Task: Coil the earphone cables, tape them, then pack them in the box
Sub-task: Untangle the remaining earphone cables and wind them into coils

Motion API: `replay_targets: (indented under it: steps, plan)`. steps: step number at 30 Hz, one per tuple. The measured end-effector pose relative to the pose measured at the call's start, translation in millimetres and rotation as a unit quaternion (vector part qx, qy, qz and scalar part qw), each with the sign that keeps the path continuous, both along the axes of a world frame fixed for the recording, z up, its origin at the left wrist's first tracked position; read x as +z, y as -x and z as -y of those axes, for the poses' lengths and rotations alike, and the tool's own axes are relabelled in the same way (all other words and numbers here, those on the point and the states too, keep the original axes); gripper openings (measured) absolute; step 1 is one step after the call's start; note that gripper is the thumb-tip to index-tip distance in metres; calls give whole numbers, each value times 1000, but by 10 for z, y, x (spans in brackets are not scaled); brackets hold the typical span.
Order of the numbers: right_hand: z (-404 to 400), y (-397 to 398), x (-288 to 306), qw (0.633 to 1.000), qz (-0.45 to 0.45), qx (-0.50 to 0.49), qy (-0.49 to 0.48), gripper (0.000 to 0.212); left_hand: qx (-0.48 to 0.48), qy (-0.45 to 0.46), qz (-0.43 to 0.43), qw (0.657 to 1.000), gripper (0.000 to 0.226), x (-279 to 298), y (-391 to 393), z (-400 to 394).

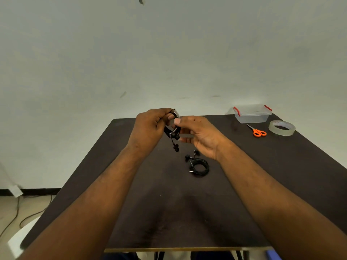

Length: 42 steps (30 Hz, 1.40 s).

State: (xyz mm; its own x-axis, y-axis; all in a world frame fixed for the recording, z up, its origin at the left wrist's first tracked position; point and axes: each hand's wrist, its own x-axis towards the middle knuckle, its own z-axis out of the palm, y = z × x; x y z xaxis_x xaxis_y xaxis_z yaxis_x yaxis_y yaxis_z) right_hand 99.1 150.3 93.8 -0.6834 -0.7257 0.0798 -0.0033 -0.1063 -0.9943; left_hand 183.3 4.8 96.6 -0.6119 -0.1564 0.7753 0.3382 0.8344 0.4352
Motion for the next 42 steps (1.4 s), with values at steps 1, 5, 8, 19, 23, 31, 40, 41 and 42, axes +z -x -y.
replay_targets:
  steps: [1, 5, 8, 19, 23, 31, 40, 41, 42]
  plan:
    - [5, -5, 5, 1000, 0, 17, -7, 18, 0, 2, 5, 1000, 22, 6, 7, -20]
    - [12, -27, -15, 999, 28, 37, -3, 19, -4, 5, 40, 999, 20, -5, 35, -98]
    - [4, -37, -58, 999, 34, 20, 0, 15, 7, -15, 47, 999, 18, -45, 45, -104]
    - [-17, -187, -285, 790, -500, -231, -270, 21, 169, -83, 128, 974, 27, -222, 141, -52]
    - [-3, -201, -408, 856, -437, -232, -151, 15, 96, -307, 190, 928, 20, -338, 209, 8]
    - [3, -37, -582, 960, -187, -181, -106, 26, 90, -2, 234, 968, 21, -524, 186, -66]
    - [-25, -74, -639, 942, -281, -168, -79, 20, 150, -65, 215, 963, 26, -609, 181, -72]
    - [7, -105, -641, 942, -280, -164, -82, 21, 165, -44, 228, 959, 27, -614, 174, -94]
    - [47, -127, -629, 943, -277, -164, -88, 19, 177, -30, 238, 954, 27, -618, 164, -114]
